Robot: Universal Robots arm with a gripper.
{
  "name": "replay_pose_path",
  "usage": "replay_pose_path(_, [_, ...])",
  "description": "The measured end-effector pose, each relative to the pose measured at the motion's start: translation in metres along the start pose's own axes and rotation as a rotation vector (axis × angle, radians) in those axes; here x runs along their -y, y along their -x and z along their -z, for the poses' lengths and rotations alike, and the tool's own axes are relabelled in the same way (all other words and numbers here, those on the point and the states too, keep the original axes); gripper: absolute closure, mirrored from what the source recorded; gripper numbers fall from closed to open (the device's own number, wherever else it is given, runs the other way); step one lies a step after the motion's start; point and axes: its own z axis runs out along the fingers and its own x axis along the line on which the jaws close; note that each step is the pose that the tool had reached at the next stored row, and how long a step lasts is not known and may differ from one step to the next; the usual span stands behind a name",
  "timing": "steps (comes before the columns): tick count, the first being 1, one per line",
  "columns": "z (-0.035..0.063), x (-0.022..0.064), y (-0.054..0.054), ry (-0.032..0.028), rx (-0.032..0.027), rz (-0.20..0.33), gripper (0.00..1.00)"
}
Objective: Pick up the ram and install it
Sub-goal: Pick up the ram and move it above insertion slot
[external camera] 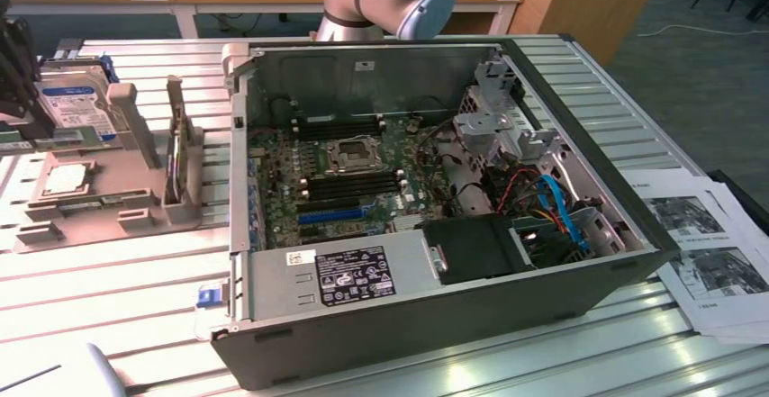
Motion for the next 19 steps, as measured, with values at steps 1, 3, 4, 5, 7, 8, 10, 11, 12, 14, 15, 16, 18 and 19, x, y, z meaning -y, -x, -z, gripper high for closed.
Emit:
replay_pose_path(1, [0.0015, 0.0000, 0.000, 0.0000, 0.0000, 0.000, 0.89])
replay_pose_path(3, [0.0048, 0.0000, 0.000, 0.0001, 0.0000, 0.000, 0.89])
replay_pose_path(4, [0.0063, 0.0000, 0.000, 0.0000, 0.0000, 0.000, 0.89])
replay_pose_path(5, [0.0079, 0.0000, 0.000, 0.0000, 0.0000, 0.000, 0.89])
replay_pose_path(7, [0.0112, 0.0000, 0.000, 0.0000, 0.0000, 0.000, 0.89])
replay_pose_path(8, [0.0128, 0.0000, 0.000, 0.0000, 0.0000, 0.000, 0.89])
replay_pose_path(10, [0.0159, 0.0000, 0.000, 0.0000, 0.0000, 0.000, 0.89])
replay_pose_path(11, [0.0173, 0.0000, 0.000, 0.0000, 0.0001, 0.000, 0.89])
replay_pose_path(12, [0.0188, 0.0000, 0.000, 0.0000, 0.0001, 0.000, 0.89])
replay_pose_path(14, [0.0216, 0.0000, 0.000, 0.0000, 0.0000, 0.000, 0.89])
replay_pose_path(15, [0.0231, 0.0000, 0.000, 0.0001, 0.0000, 0.000, 0.89])
replay_pose_path(16, [0.0246, 0.0000, 0.000, -0.0001, 0.0000, 0.000, 0.89])
replay_pose_path(18, [0.0276, 0.0000, 0.000, 0.0000, 0.0000, 0.000, 0.89])
replay_pose_path(19, [0.0291, 0.0000, 0.000, 0.0000, 0.0000, 0.000, 0.89])
